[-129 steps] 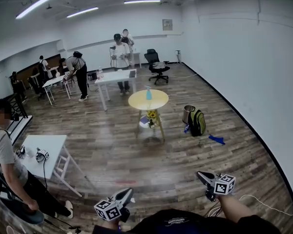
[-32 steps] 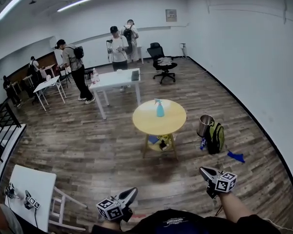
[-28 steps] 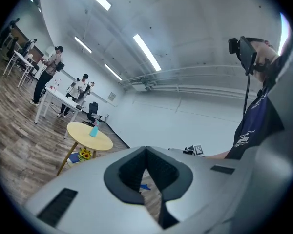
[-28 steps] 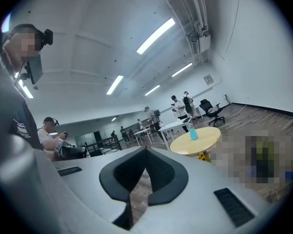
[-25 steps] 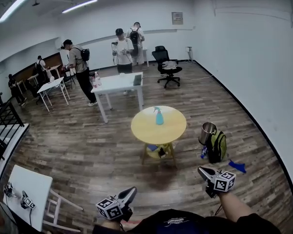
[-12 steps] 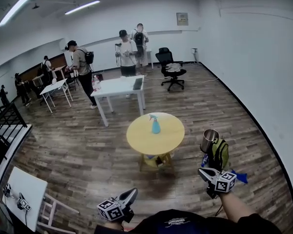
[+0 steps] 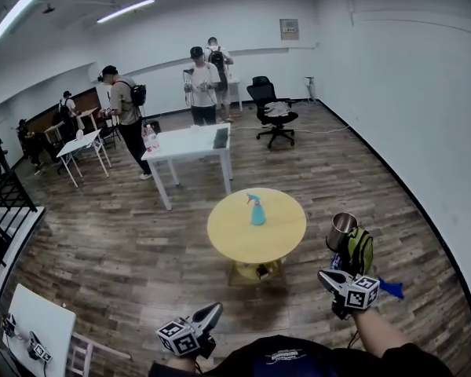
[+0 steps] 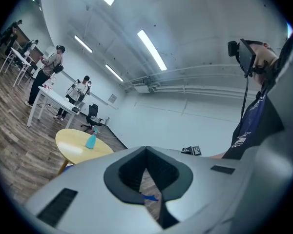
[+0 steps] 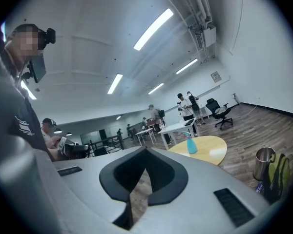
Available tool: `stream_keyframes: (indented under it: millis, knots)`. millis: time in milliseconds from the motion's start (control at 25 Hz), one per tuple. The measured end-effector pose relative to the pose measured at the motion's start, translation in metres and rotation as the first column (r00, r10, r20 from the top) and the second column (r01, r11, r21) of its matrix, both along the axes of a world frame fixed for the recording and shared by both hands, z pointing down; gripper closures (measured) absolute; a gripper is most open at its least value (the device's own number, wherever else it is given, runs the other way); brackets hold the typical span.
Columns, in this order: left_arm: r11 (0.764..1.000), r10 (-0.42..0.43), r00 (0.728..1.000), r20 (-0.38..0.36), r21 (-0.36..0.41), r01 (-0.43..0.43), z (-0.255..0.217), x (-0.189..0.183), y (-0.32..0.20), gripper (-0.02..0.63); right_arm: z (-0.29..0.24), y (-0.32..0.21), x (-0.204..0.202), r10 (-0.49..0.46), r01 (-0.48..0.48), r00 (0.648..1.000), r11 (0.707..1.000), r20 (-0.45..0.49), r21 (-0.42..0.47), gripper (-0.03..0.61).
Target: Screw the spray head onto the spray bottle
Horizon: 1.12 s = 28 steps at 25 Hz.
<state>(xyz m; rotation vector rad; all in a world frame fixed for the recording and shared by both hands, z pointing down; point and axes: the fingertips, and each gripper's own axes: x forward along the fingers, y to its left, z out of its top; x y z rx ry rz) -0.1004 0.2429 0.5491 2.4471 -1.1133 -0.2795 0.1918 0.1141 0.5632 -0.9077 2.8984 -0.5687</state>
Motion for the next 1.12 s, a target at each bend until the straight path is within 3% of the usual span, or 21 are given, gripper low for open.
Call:
stream_keyframes:
  millis: [280, 600, 800, 1120]
  knots:
    - [0.999, 0.044, 0.998, 0.034, 0.013, -0.045, -0.008, -0.093, -0.068, 0.601, -0.01, -0.059, -0.09, 0.045, -0.045, 0.999, 0.999, 0.018, 0.015, 0.558]
    - [0.997, 0.069, 0.997, 0.038, -0.02, -0.069, 0.014, -0.144, -0.125, 0.601, 0.019, -0.109, -0.139, 0.072, -0.071, 0.997, 0.997, 0.011, -0.02, 0.552]
    - [0.997, 0.067, 0.997, 0.045, -0.047, -0.065, 0.032, -0.122, -0.175, 0.601, 0.036, -0.16, -0.115, 0.068, -0.067, 0.998, 0.997, 0.011, -0.039, 0.552]
    - [0.999, -0.028, 0.999, 0.035, -0.014, 0.029, 0.008, -0.036, -0.282, 0.601, 0.027, -0.29, -0.035, -0.021, 0.022, 1.0, 0.999, 0.019, -0.032, 0.551]
